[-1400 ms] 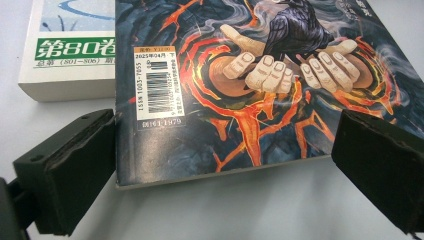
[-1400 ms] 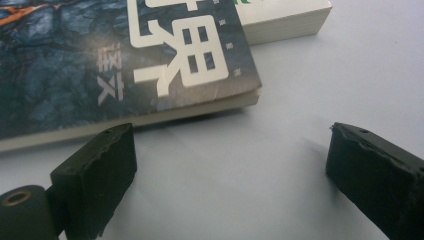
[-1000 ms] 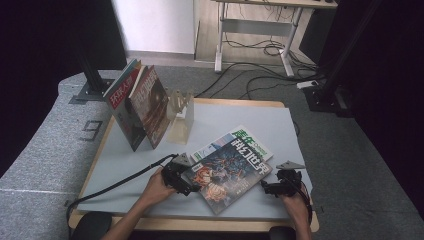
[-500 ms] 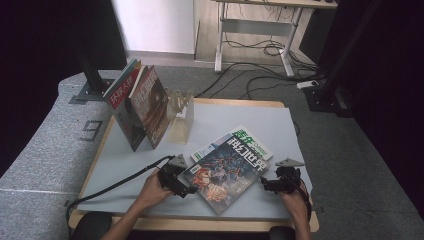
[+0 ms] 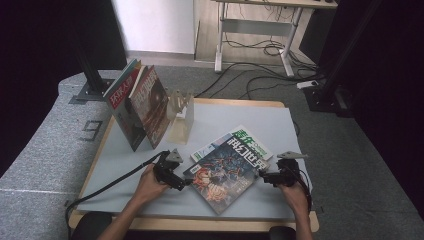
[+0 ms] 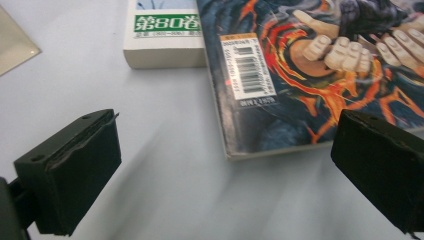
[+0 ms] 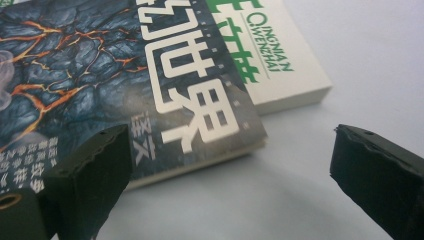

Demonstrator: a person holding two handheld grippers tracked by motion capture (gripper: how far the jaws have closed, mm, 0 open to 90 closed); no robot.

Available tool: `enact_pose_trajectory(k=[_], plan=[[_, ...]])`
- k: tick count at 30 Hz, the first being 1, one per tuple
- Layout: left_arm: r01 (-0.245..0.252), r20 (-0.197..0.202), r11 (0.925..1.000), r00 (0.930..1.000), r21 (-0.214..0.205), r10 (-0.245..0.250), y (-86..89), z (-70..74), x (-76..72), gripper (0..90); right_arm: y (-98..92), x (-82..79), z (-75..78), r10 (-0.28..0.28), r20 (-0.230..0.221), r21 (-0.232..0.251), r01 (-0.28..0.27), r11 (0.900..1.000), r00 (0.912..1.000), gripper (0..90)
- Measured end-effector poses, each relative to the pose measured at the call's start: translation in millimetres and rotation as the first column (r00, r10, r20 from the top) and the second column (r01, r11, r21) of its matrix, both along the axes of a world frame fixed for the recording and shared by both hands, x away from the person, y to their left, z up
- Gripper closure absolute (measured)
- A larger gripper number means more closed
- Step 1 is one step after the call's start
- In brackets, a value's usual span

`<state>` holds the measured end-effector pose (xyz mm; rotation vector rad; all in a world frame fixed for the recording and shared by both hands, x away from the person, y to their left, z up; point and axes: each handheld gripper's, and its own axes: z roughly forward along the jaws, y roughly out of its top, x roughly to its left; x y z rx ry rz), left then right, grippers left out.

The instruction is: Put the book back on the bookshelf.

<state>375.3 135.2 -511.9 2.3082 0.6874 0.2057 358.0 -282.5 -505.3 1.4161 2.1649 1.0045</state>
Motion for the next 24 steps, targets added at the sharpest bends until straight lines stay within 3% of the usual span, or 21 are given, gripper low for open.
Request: enact_pose_trajectory(k=[3,13,24], plan=[[-0.018,0.007,0.9996,0.9998,-0.020,0.018,0.0,0.8,1.7,0.0,5.7,7.2,-1.6,0.009,-0.011,-0.007,-0.010,0.9999,0.9999,3.4],[-0.032,-0.013,0.9993,0.9994,-0.019,0.031,-0.6,-5.1,5.2,0.0,15.7,23.5,-6.3,0.019,-0.044,-0.023,-0.020,0.9995,0.9988,2.7],[-0.045,-0.030,0.9990,0.9986,-0.006,0.044,-2.5,-14.2,5.9,0.0,11.7,25.1,-9.7,0.032,-0.071,0.025,-0.031,0.9992,0.9969,2.5]])
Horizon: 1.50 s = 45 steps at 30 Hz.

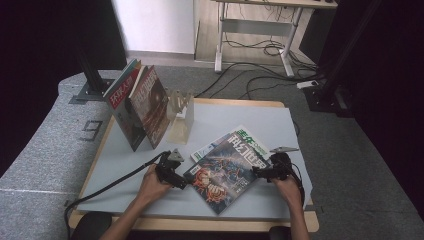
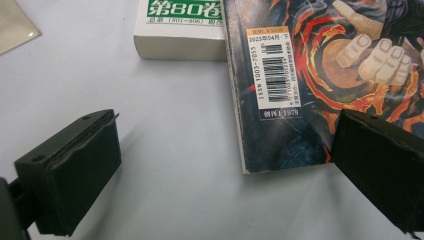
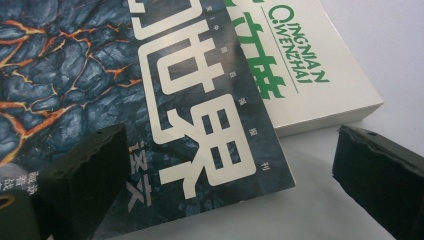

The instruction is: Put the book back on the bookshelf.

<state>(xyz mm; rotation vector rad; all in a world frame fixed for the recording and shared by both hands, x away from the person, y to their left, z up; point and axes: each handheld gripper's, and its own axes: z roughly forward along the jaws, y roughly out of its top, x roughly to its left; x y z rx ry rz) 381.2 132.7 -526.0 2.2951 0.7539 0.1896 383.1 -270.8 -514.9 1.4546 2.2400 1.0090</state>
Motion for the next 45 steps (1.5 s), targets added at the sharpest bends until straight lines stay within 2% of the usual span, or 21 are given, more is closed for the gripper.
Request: enact_pose_trajectory(k=[5,10,15,21,24,30,33,35,41,45], plan=[[0.001,-0.010,0.9999,0.9999,-0.011,-0.001,0.7,-0.5,0.2,1.8,-1.5,0.3,-0.7,0.011,-0.017,0.019,-0.011,0.9998,0.9998,3.8],[0.001,-0.009,1.0000,1.0000,-0.010,-0.001,0.9,-0.6,-0.2,1.9,-5.2,2.4,-3.2,0.025,-0.051,0.072,-0.021,0.9972,0.9984,6.9],[-0.001,-0.008,0.9999,1.0000,-0.012,0.001,1.0,-0.7,-0.5,2.1,-5.9,3.6,-4.9,0.071,-0.075,0.134,-0.060,0.9891,0.9947,14.1],[-0.002,-0.008,0.9999,1.0000,-0.013,0.001,1.2,-0.6,-1.0,2.7,-3.3,0.6,1.8,0.057,-0.065,0.111,-0.050,0.9926,0.9963,20.6],[-0.001,-0.008,0.9999,1.0000,-0.014,0.001,1.2,-0.4,-1.2,3.2,-5.7,-1.7,10.0,0.041,-0.046,0.128,-0.035,0.9911,0.9981,27.0],[-0.004,-0.011,0.9999,0.9999,-0.014,0.004,1.2,0.0,-1.7,3.8,-9.3,-5.9,26.7,0.002,-0.002,0.116,-0.002,0.9933,1.0000,52.8],[-0.004,-0.013,0.9999,0.9999,-0.014,0.004,1.4,0.4,-2.2,4.7,-10.0,-6.6,32.0,-0.020,0.008,0.092,0.019,0.9955,0.9998,65.9],[-0.006,-0.014,0.9999,0.9999,-0.016,0.006,1.5,0.6,-2.8,5.5,-9.6,-6.9,35.3,-0.027,0.003,0.081,0.027,0.9963,0.9996,71.0],[-0.002,-0.015,0.9998,0.9999,-0.019,0.001,1.9,1.7,-3.6,7.0,-3.2,-9.9,48.7,-0.014,0.028,0.055,0.012,0.9984,0.9995,77.1],[0.004,-0.027,0.9998,0.9996,-0.020,-0.005,2.6,3.1,-3.2,7.0,1.2,-12.7,60.4,0.002,0.057,0.070,-0.006,0.9975,0.9984,79.0]])
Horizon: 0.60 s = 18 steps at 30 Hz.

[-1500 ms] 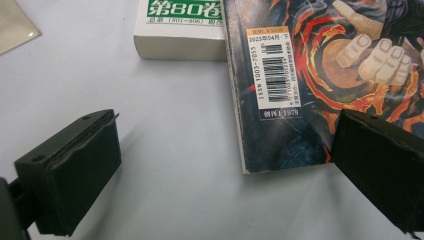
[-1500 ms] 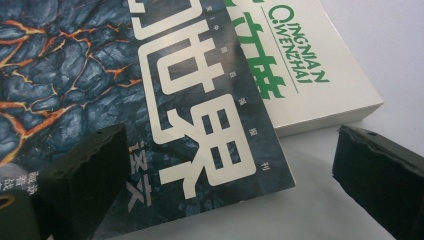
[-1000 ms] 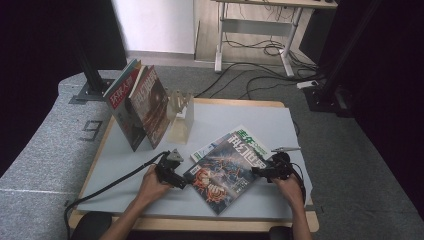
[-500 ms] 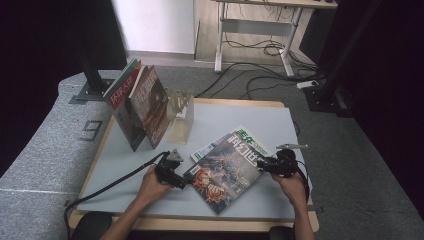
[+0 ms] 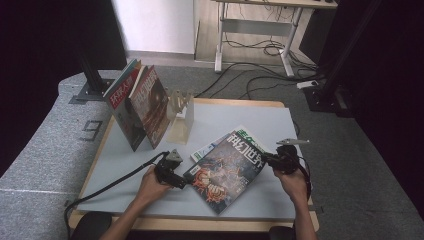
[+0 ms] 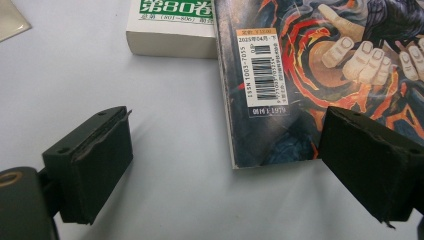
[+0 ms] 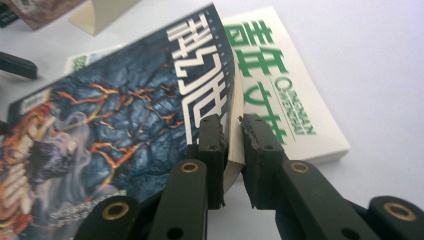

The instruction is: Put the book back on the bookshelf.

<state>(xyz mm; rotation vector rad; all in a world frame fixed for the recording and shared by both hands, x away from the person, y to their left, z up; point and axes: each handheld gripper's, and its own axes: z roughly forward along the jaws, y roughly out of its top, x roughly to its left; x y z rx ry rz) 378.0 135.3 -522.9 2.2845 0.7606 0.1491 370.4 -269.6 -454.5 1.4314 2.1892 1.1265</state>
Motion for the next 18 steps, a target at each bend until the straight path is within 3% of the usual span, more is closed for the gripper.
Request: enact_pose_trajectory(k=[4,8,13,18], plan=[[-0.005,-0.039,1.0000,0.9992,-0.003,0.005,0.2,1.5,2.0,7.3,6.1,-1.1,10.4,0.019,0.026,-0.015,-0.018,0.9997,0.9995,79.9],[0.007,-0.035,0.9999,0.9994,0.014,-0.007,-3.0,4.4,1.7,4.7,12.4,-1.3,19.3,0.037,0.053,-0.024,-0.036,0.9991,0.9979,80.5],[0.015,-0.018,0.9998,0.9997,-0.010,-0.015,-6.2,13.7,1.7,8.6,19.9,-2.4,31.9,0.056,0.091,-0.040,-0.053,0.9978,0.9943,80.5],[0.029,-0.020,0.9977,0.9993,-0.061,-0.031,-9.9,26.1,9.6,14.3,25.0,-4.5,41.8,0.076,0.123,-0.049,-0.070,0.9963,0.9895,80.5]])
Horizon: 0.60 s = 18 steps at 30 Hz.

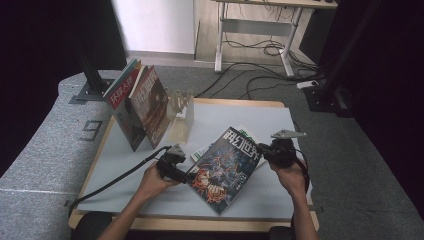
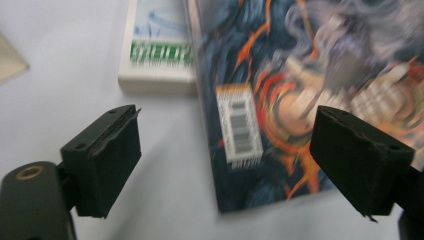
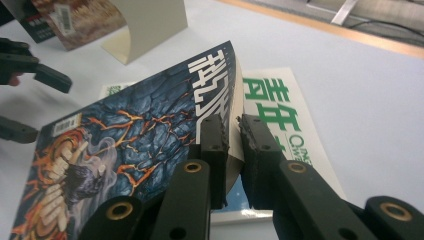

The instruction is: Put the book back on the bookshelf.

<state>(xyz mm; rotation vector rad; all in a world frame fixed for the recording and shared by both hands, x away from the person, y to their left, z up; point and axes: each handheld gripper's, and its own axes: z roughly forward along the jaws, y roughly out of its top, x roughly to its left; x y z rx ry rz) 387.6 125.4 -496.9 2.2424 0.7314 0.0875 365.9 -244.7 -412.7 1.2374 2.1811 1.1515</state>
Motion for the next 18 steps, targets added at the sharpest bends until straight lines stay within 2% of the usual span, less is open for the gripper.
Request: enact_pose_trajectory(k=[4,7,12,14,16,18], plan=[[0.018,0.011,0.9998,0.9998,-0.002,-0.018,-6.9,6.7,6.8,14.7,2.6,-1.3,6.4,0.013,0.018,0.003,-0.013,0.9999,0.9998,80.6],[0.036,0.008,0.9993,0.9993,0.003,-0.036,-13.0,8.7,11.6,14.6,5.2,-2.4,11.0,0.023,0.031,0.004,-0.023,0.9997,0.9993,80.7],[0.038,-0.003,0.9993,0.9993,0.000,-0.038,-19.5,9.2,21.3,14.6,10.5,-4.5,19.7,0.040,0.050,0.001,-0.040,0.9992,0.9980,80.8],[0.041,-0.006,0.9991,0.9992,-0.010,-0.041,-21.1,9.2,24.6,14.6,12.8,-5.4,23.7,0.049,0.060,-0.002,-0.049,0.9988,0.9970,80.8],[0.036,-0.026,0.9988,0.9990,-0.034,-0.037,-20.5,8.5,29.0,14.8,15.5,-6.7,28.3,0.058,0.070,-0.001,-0.058,0.9983,0.9959,80.8],[0.032,-0.029,0.9988,0.9990,-0.036,-0.033,-19.4,7.5,32.7,14.9,18.5,-8.2,32.9,0.067,0.081,-0.001,-0.067,0.9978,0.9945,80.9]])
